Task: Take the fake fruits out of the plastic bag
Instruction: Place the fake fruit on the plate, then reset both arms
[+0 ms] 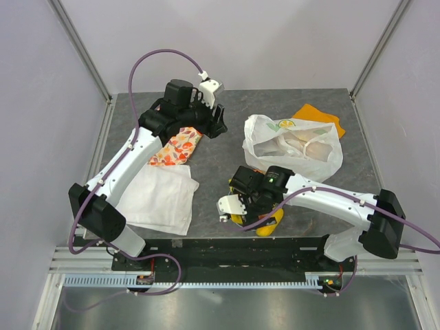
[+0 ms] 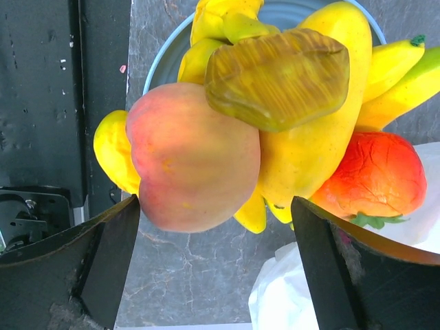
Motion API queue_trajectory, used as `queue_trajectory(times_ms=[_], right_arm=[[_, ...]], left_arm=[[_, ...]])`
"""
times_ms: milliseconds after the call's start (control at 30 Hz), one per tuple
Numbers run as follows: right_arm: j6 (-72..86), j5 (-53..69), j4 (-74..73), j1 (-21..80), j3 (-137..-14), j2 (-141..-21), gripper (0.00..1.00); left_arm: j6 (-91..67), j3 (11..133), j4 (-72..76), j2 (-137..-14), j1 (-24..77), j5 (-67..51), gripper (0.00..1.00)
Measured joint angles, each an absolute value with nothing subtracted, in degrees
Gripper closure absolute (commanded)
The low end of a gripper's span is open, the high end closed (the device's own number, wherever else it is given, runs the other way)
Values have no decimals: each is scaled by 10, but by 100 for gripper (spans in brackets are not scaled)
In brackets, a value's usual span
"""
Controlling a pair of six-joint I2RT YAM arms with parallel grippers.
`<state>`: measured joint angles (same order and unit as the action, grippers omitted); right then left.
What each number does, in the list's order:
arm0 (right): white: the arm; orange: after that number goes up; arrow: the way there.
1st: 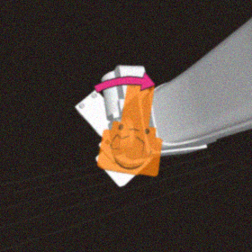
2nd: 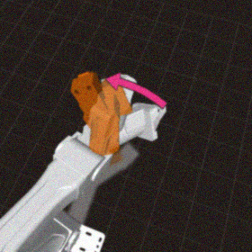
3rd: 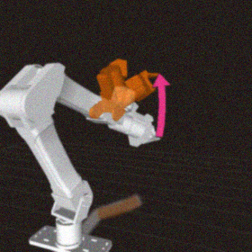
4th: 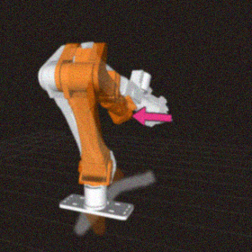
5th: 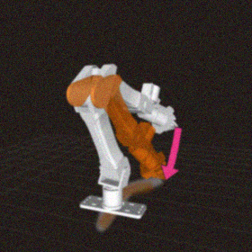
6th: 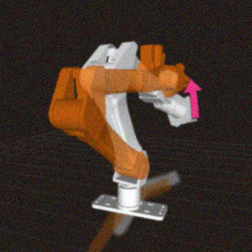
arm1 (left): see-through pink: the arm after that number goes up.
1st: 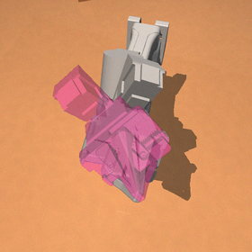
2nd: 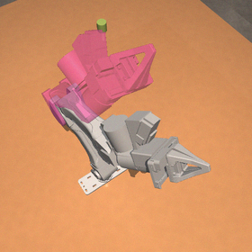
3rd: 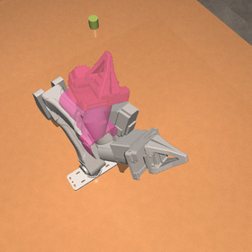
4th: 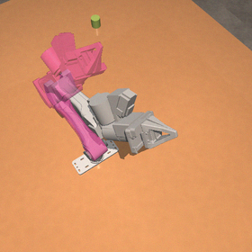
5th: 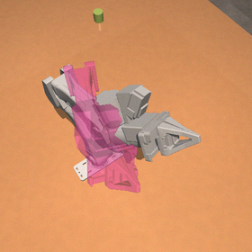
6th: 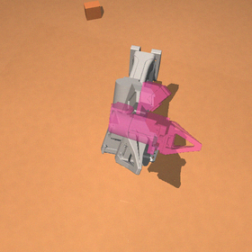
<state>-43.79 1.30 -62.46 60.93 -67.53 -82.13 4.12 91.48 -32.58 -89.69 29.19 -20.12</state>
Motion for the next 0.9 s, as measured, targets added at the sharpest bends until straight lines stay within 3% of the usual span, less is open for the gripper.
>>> queue_trajectory(times_ms=[267,400,667,767,800,833,867,900], right_arm=[[-449,-5,-653,609,-679,-801,2],[-468,-21,-690,592,-699,-764,2],[-461,-30,-649,315,-823,-708,2],[-436,13,-638,243,-837,-731,2],[-432,32,-644,226,-837,-742,5],[-429,49,-649,214,-835,-752,9],[-428,69,-655,207,-831,-763,16],[-427,91,-664,204,-825,-773,37]], left_arm=[[41,915,-326,-897,292,-202,30],[41,915,-326,-897,292,-201,18],[41,915,-328,-878,275,-195,16],[42,915,-329,-860,261,-194,33],[42,915,-329,-854,256,-194,54],[44,914,-329,-848,251,-194,66],[45,913,-330,-843,247,-195,77],[49,913,-332,-839,243,-195,93]])
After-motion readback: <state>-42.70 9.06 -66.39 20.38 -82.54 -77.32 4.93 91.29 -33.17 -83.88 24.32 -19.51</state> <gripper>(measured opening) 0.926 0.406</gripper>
